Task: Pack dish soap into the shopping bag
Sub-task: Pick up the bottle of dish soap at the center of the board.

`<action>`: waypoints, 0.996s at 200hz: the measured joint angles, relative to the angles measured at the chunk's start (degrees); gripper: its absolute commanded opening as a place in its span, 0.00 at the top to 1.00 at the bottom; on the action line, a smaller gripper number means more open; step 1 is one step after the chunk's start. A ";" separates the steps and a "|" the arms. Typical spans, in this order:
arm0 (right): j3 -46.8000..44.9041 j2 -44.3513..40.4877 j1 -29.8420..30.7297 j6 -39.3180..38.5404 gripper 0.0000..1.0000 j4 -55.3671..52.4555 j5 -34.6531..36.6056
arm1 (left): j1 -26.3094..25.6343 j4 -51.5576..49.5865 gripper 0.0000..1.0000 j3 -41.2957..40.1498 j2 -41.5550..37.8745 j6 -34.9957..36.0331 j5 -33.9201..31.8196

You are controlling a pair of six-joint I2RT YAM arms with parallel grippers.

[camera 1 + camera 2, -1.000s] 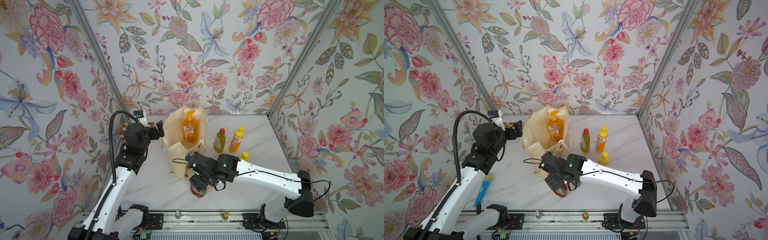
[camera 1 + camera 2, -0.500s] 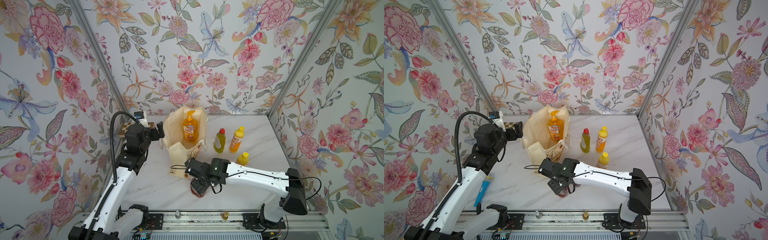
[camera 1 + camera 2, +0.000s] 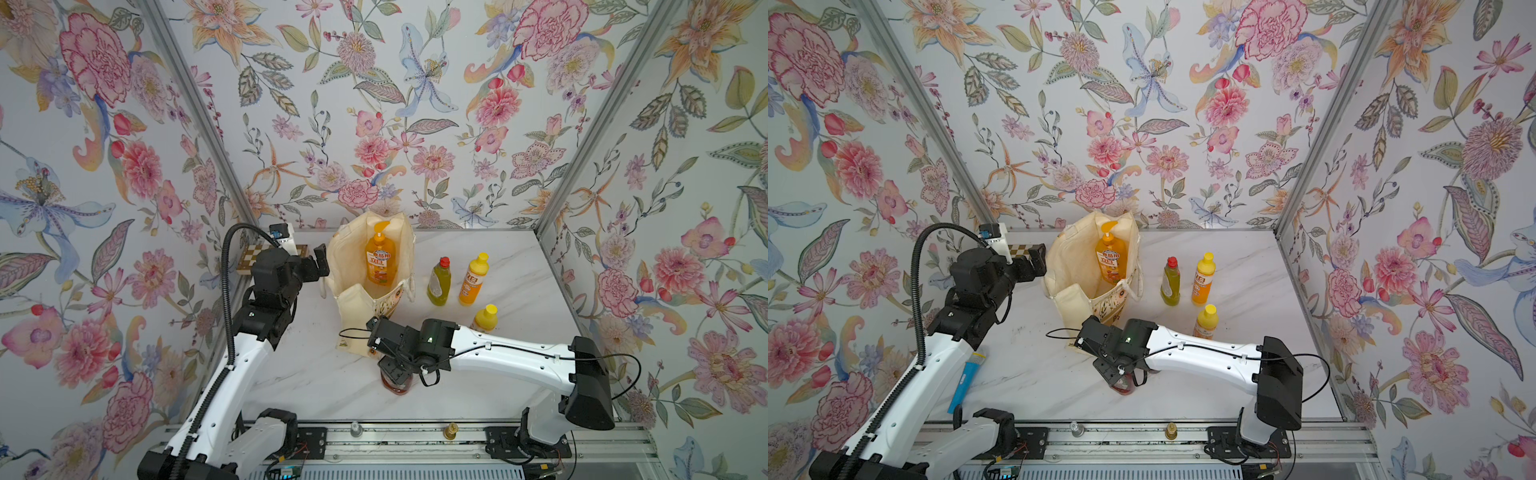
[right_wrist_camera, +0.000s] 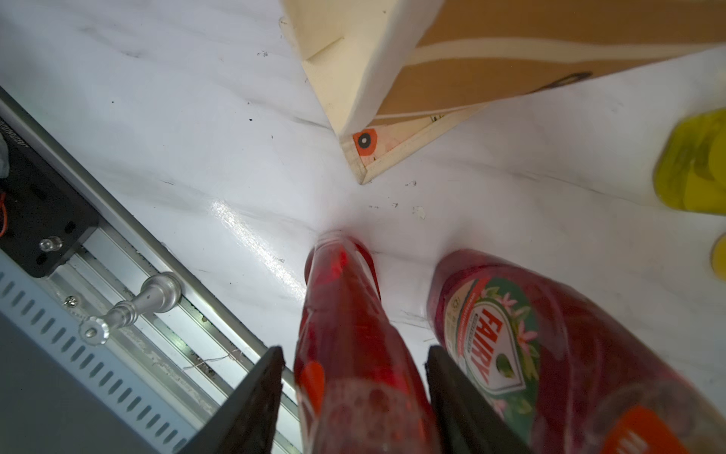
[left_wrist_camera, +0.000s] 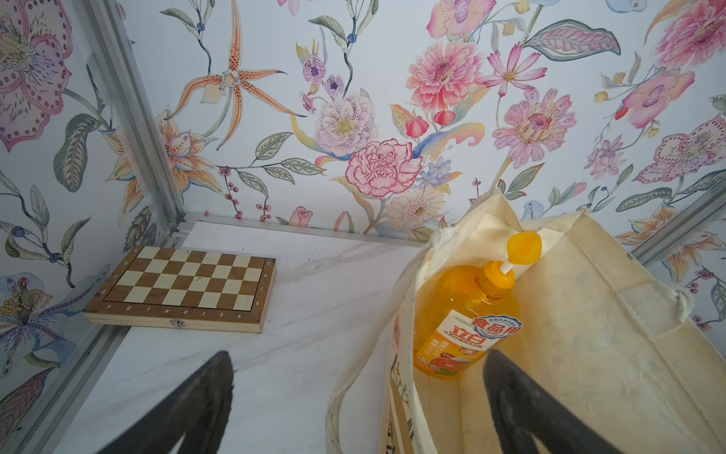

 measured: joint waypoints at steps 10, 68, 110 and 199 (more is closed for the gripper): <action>-0.15 0.00 0.04 -0.59 0.53 0.55 0.28 | 0.00 0.00 0.01 0.00 0.07 0.00 0.07; -0.55 -0.22 0.11 -0.96 0.82 1.62 0.76 | 0.00 0.02 0.01 -0.02 1.05 0.02 0.28; -0.57 -0.48 0.70 -1.16 0.94 1.16 1.27 | 0.00 0.02 0.01 -0.04 1.88 0.02 1.27; 5.55 -5.81 -0.28 -2.05 1.00 -4.48 -2.38 | 0.00 -2.54 0.13 0.33 2.23 0.76 5.16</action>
